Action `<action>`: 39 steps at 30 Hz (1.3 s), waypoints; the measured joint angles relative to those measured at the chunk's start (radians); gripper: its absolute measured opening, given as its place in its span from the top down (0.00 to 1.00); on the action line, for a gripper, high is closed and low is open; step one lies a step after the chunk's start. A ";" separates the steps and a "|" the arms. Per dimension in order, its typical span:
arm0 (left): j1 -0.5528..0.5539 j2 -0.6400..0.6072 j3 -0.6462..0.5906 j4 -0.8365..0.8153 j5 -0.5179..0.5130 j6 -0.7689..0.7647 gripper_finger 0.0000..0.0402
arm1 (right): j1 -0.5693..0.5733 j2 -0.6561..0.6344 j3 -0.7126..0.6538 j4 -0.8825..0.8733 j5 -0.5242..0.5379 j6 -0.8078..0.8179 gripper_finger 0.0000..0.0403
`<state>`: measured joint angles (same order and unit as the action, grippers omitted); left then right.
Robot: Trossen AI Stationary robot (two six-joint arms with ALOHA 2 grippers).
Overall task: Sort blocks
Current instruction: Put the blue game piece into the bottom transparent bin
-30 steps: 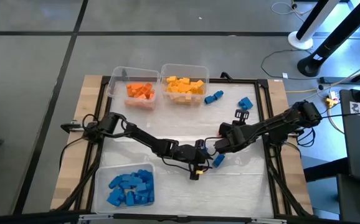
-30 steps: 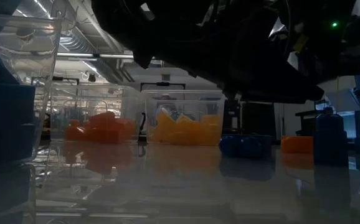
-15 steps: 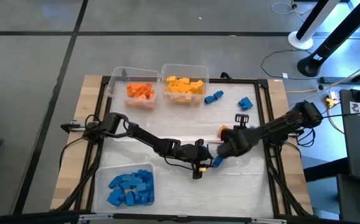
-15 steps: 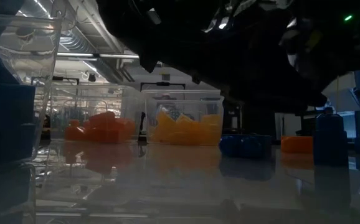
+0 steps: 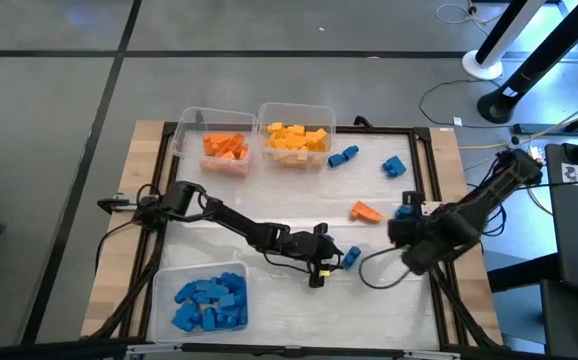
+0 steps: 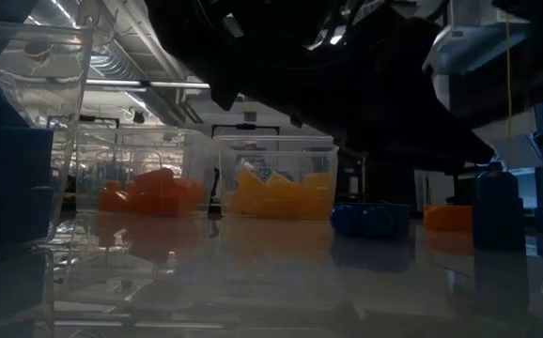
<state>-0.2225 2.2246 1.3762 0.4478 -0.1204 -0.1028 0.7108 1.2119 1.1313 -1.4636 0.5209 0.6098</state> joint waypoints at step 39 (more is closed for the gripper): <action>0.002 0.006 0.000 -0.044 0.000 -0.036 0.58 | 0.055 0.075 -0.477 0.825 -0.010 -0.021 0.70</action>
<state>-0.2203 2.2306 1.3762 0.4035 -0.1200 -0.1391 0.7655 1.2869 0.6543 -0.6388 0.5112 0.5892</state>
